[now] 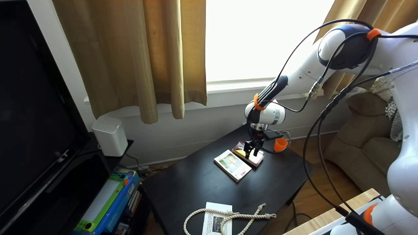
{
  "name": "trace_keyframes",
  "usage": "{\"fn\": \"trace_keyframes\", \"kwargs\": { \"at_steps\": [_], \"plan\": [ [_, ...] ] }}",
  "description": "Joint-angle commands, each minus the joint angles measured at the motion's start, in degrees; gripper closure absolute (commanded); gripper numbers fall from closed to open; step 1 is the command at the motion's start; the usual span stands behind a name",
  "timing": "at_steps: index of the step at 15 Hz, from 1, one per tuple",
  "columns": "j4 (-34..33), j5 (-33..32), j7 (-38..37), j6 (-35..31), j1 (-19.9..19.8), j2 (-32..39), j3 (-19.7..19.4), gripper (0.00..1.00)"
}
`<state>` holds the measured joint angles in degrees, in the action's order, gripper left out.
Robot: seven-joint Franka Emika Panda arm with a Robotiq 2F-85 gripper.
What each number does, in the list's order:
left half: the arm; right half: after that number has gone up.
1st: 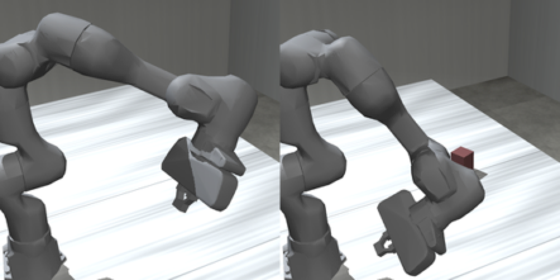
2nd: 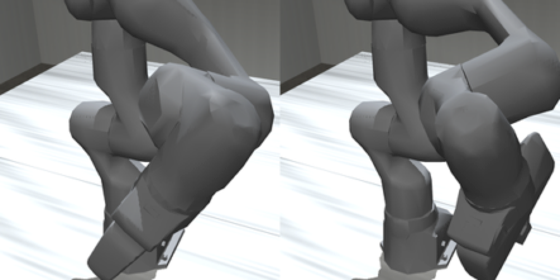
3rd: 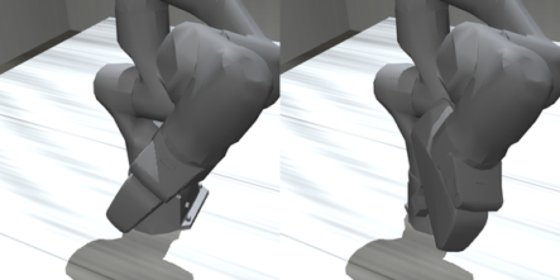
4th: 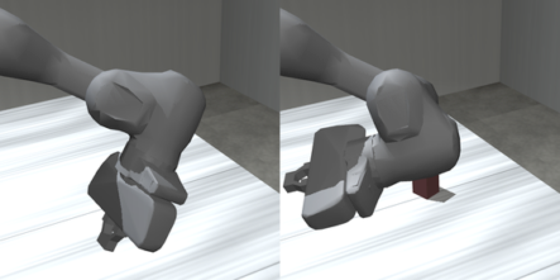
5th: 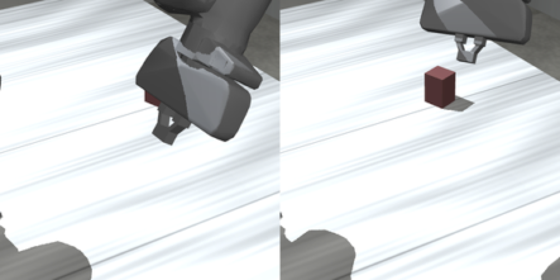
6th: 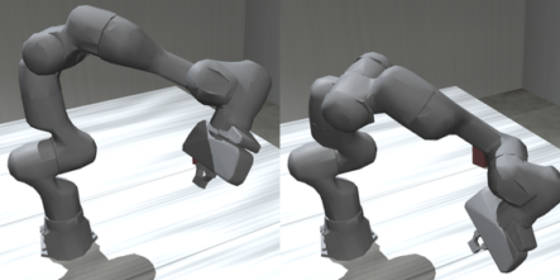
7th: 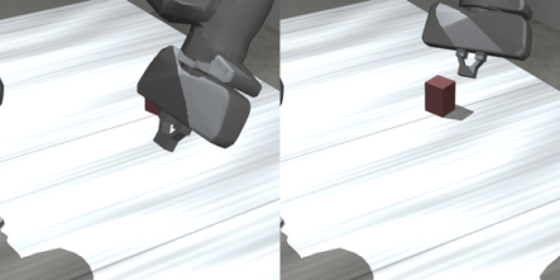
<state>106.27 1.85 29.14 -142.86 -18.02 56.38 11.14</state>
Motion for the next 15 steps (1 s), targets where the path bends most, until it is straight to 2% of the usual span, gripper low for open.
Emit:
{"fn": "trace_keyframes", "kwargs": {
  "at_steps": [1,4,10,11,15],
  "plan": [
    [0.58,4.04,0.53,-2.04,-5.02,-0.01,-0.79,0.00],
    [-1.00,6.25,1.54,-3.37,-8.60,1.80,-1.42,0.00],
    [-6.68,7.66,7.15,0.48,-14.78,7.62,-0.66,0.00],
    [-3.81,6.98,4.72,-1.16,-12.25,4.51,-2.18,0.00],
    [-5.96,7.08,6.14,-0.75,-13.58,7.06,-1.85,0.00]
  ]
}}
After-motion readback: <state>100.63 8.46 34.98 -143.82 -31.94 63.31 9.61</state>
